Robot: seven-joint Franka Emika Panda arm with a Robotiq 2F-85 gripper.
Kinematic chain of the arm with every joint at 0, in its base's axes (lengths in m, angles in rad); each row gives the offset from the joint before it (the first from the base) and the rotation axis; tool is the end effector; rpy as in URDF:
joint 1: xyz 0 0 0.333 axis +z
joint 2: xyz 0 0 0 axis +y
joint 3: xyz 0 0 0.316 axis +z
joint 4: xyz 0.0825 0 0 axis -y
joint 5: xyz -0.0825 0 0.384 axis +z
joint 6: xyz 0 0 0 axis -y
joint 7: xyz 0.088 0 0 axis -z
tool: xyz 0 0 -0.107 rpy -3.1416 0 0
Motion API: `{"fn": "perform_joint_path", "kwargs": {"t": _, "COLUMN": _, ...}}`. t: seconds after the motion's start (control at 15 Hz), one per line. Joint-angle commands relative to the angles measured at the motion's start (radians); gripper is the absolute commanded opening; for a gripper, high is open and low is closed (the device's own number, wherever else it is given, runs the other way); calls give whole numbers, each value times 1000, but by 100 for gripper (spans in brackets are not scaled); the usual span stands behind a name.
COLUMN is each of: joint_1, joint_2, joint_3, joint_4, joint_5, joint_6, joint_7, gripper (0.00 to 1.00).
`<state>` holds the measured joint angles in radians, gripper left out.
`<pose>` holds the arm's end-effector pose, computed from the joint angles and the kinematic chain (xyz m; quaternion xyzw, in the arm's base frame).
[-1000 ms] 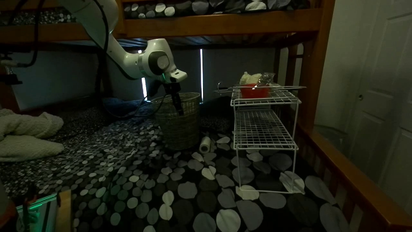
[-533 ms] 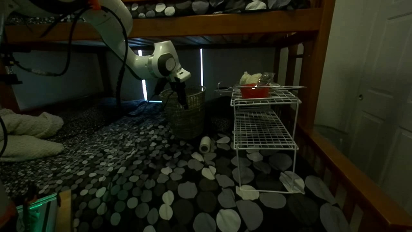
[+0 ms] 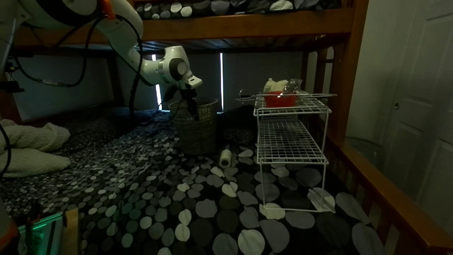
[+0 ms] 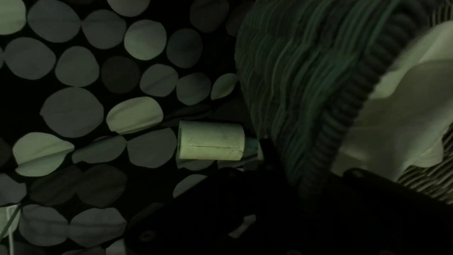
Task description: Pick up the basket and move it forward on the table
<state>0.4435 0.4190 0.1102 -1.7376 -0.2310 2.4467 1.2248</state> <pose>0.5864 0.3528 0.3687 -0.9525 0.2592 -0.1422 0.0727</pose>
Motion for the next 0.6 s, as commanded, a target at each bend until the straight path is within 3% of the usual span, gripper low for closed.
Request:
{"fn": "perform_joint_path", "kwargs": {"t": 0.0, "joint_1": 26, "joint_2": -15, "joint_3": -17, "joint_4": 34, "joint_5": -16, "joint_6": -73, "joint_7": 53, "gripper": 34}}
{"fn": "perform_joint_path", "kwargs": {"t": 0.07, "joint_1": 26, "joint_2": -17, "joint_3": -17, "joint_4": 33, "joint_5": -14, "joint_6": -91, "joint_7": 61, "gripper": 35}}
{"fn": "perform_joint_path", "kwargs": {"t": 0.27, "joint_1": 16, "joint_2": -53, "joint_3": -23, "joint_4": 24, "joint_5": -25, "joint_6": -83, "joint_7": 80, "gripper": 55}}
{"fn": "perform_joint_path", "kwargs": {"t": 0.53, "joint_1": -92, "joint_2": -250, "joint_3": 52, "joint_4": -188, "joint_5": 77, "joint_6": 34, "joint_7": -256, "gripper": 87}}
